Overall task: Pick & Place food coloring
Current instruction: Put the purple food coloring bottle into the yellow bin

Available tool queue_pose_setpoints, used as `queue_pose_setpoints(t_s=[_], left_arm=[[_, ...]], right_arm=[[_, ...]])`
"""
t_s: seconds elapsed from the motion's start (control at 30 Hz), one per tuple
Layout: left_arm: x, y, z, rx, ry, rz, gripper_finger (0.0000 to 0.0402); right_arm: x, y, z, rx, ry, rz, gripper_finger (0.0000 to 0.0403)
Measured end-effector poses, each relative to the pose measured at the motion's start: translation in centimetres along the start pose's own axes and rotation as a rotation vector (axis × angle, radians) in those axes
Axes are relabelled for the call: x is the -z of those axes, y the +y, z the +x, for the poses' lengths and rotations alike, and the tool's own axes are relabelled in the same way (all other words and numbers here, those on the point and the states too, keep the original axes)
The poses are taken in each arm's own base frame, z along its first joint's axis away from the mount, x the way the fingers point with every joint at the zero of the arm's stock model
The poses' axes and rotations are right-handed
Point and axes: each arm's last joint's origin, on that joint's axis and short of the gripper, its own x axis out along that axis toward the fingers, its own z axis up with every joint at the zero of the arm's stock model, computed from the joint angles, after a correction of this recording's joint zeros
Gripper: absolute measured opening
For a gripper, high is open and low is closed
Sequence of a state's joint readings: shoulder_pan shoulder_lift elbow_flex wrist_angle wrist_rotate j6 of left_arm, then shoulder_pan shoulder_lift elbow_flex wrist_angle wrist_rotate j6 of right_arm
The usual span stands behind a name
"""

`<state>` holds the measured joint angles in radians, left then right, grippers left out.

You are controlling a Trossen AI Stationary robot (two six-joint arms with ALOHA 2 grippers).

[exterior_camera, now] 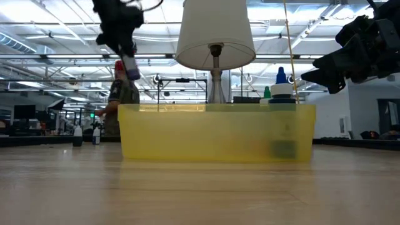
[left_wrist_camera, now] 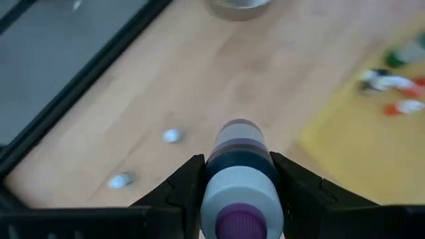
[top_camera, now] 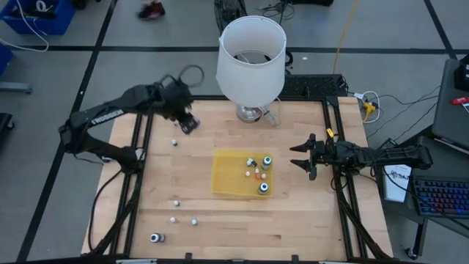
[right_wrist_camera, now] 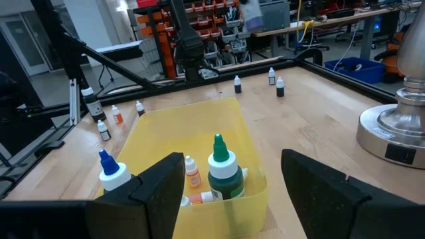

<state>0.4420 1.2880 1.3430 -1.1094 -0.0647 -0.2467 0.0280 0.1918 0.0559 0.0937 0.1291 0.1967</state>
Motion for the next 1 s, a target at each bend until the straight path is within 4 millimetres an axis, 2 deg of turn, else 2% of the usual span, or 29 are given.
queue_pose_setpoints(t_s=[0.13,0.27,0.37,0.47,0.73,0.87,1.0], left_arm=[[-0.2,-4.9,-0.8,0.051,-0.038,0.09,0.0148],[-0.9,-9.0,-0.5,0.055,-0.05,0.171,0.0148],[-1.5,-11.4,0.8,0.054,-0.029,0.225,0.0148],[-1.7,-13.4,3.6,0.034,0.035,0.31,0.0148],[-1.1,-15.6,10.4,-0.045,0.207,0.367,0.0166],[-0.7,-16.2,12.7,-0.037,0.272,0.353,0.0146],[-0.3,-16.6,14.5,-0.047,0.318,0.347,0.0146]], right_arm=[[0.0,0.0,0.0,0.0,0.0,0.0,0.0238],[0.0,0.0,0.0,0.0,0.0,0.0,0.0238],[0.0,0.0,0.0,0.0,0.0,0.0,0.0238],[0.0,0.0,0.0,0.0,0.0,0.0,0.0238],[0.0,0.0,0.0,0.0,0.0,0.0,0.0238],[0.0,0.0,0.0,0.0,0.0,0.0,0.0238],[0.0,0.0,0.0,0.0,0.0,0.0,0.0237]])
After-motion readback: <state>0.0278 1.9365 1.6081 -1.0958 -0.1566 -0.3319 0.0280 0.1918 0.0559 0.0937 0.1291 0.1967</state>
